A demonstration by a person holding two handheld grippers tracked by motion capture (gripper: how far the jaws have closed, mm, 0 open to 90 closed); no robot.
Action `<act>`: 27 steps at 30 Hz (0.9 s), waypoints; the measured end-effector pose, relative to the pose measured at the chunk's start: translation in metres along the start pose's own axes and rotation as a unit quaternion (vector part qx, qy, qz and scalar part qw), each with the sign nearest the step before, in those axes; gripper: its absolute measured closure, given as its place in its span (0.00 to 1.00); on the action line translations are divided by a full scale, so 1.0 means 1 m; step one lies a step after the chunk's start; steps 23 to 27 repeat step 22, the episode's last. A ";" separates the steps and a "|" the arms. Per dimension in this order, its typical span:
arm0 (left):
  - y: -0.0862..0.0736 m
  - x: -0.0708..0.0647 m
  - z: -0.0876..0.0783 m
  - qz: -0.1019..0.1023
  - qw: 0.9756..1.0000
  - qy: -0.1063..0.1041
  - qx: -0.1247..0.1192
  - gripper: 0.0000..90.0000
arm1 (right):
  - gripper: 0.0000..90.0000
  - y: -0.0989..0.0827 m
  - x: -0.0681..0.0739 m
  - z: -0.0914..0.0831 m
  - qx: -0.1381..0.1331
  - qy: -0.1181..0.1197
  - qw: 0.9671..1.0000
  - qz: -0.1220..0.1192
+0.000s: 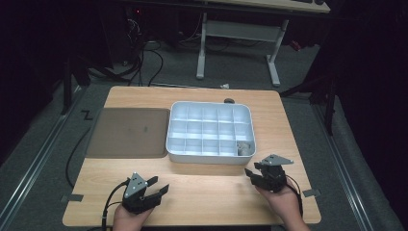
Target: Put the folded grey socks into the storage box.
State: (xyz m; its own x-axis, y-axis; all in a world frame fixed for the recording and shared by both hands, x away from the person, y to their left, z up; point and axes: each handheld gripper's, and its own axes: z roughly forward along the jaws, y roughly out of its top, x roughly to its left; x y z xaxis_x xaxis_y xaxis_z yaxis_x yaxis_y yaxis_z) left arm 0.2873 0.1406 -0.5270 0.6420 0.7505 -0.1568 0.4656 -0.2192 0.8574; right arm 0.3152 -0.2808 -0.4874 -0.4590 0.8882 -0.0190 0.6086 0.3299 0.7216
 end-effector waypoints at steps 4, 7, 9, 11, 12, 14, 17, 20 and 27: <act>-0.002 -0.001 -0.004 -0.005 1.000 0.003 -0.009 0.50 | 0.57 -0.025 0.017 0.003 -0.049 0.009 0.998 0.035; -0.002 0.000 -0.006 -0.014 1.000 0.005 -0.012 0.50 | 0.59 -0.039 0.027 0.002 -0.084 0.012 0.995 0.054; -0.003 -0.002 -0.007 -0.013 1.000 0.006 -0.011 0.50 | 0.59 -0.043 0.039 0.000 -0.070 0.011 0.997 0.010; -0.004 -0.003 -0.006 -0.013 1.000 0.010 -0.007 0.50 | 0.58 -0.044 0.038 0.001 -0.066 0.023 0.997 0.021; -0.004 -0.003 -0.006 -0.015 1.000 0.010 -0.008 0.50 | 0.58 -0.044 0.037 0.003 -0.064 0.025 0.997 0.019; -0.004 -0.005 -0.007 -0.014 1.000 0.012 -0.009 0.50 | 0.57 -0.045 0.033 0.006 -0.062 0.027 0.998 0.019; -0.004 -0.007 -0.007 -0.015 1.000 0.010 -0.010 0.50 | 0.57 -0.049 0.028 0.007 -0.062 0.032 0.997 0.039; -0.004 -0.006 -0.006 -0.014 1.000 0.007 -0.009 0.50 | 0.56 -0.051 0.028 0.005 -0.064 0.026 0.997 0.036; -0.003 -0.006 -0.006 -0.014 1.000 0.005 -0.010 0.50 | 0.55 -0.051 0.028 0.003 -0.065 0.025 0.997 0.035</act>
